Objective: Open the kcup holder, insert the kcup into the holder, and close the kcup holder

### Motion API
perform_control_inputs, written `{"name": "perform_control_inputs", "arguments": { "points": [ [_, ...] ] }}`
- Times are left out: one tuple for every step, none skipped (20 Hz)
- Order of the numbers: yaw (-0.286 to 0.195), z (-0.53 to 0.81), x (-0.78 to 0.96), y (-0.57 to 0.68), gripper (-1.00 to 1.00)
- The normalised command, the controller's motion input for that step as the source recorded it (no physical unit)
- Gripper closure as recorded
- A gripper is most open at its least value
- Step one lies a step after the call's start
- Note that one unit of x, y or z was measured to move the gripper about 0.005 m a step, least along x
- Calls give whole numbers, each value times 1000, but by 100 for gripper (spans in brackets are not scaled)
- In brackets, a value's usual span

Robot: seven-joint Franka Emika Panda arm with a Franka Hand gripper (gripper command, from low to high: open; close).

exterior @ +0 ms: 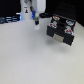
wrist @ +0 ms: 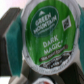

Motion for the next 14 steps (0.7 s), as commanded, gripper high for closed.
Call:
{"name": "perform_control_inputs", "arguments": {
  "points": [
    [28,446,140,523,100],
    [25,449,151,526,100],
    [24,446,160,523,100],
    [24,451,166,526,100],
    [21,457,191,529,100],
    [11,469,231,540,100],
    [9,466,234,546,100],
    [1,460,246,560,100],
    [2,454,260,566,100],
    [0,429,286,591,100],
    [0,423,289,609,100],
    [0,409,294,614,100],
    [0,391,309,629,100],
    [0,386,311,634,100]
  ]
}}
